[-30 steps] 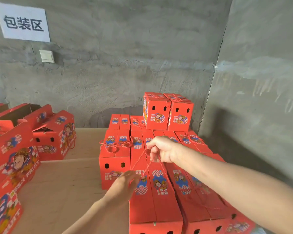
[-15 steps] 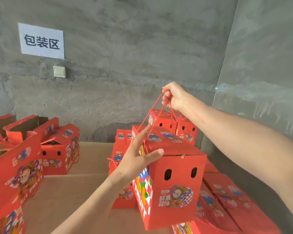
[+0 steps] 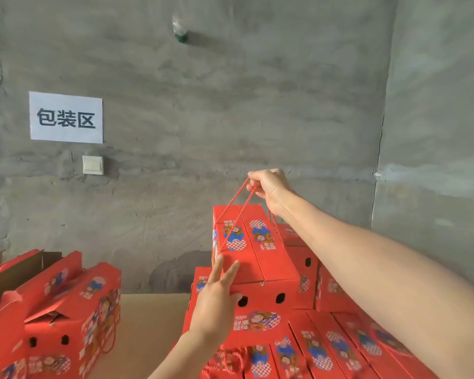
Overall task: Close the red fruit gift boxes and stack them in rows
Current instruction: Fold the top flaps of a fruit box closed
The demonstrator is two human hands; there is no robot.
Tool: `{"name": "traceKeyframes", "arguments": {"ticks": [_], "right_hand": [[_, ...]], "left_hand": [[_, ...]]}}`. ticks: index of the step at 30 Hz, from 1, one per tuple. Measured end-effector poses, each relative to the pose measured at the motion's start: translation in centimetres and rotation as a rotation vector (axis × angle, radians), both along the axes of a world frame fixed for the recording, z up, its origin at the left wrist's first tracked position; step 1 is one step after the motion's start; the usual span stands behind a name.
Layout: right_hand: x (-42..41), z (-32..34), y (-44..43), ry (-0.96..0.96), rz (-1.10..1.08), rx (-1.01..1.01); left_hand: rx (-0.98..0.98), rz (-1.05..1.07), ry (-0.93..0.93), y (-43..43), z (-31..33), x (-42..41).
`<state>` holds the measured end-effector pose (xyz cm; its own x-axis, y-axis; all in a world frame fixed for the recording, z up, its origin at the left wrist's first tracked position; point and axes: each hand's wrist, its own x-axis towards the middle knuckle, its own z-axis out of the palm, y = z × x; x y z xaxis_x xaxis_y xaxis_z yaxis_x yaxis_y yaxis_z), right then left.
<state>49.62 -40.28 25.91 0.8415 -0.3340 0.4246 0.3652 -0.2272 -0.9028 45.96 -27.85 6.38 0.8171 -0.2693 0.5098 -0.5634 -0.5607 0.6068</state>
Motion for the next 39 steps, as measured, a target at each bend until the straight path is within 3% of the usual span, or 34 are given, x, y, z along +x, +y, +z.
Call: {"name": "traceKeyframes", "arguments": {"ticks": [3,7,9,11,15,21,26,29,33,39], "right_hand": [[2.8,-2.9,-2.6,0.083,-0.004,-0.315],[5.4,-11.5,-4.9,0.373,-0.192,-1.153],[6.0,-17.0,-5.2,0.451,-0.092,-1.339],[6.8,-20.8,-5.3,0.338,-0.084,-1.447],[9.2,-23.0,-5.7,0.186,-0.213,-1.530],[12.1,-22.7,-6.9,0.329,-0.247,-1.514],[13.3,-21.8,-5.7,0.453,-0.155,-1.436],[10.2,-23.2,-5.4,0.427,-0.137,-1.385],[0.4,-31.0,-4.5,0.274,0.075,-1.241],[-5.7,-33.7,-2.8,0.460,0.125,-1.349]], "left_hand": [[0.059,0.019,0.085,-1.3,-1.9,5.9],[0.234,-0.012,0.244,-2.1,-7.2,10.2],[0.405,-0.001,0.325,-2.4,-10.5,10.7],[0.546,0.050,0.363,-2.4,-13.0,10.9],[0.602,0.120,0.324,-1.3,-14.8,11.6],[0.789,0.161,0.268,-2.0,-14.2,12.7],[0.744,0.195,0.364,-1.5,-14.5,12.4],[0.781,0.124,0.345,-0.2,-14.0,10.7],[0.749,0.106,0.220,2.7,-15.1,5.7],[0.507,0.224,0.230,6.8,-14.3,-3.8]]}}
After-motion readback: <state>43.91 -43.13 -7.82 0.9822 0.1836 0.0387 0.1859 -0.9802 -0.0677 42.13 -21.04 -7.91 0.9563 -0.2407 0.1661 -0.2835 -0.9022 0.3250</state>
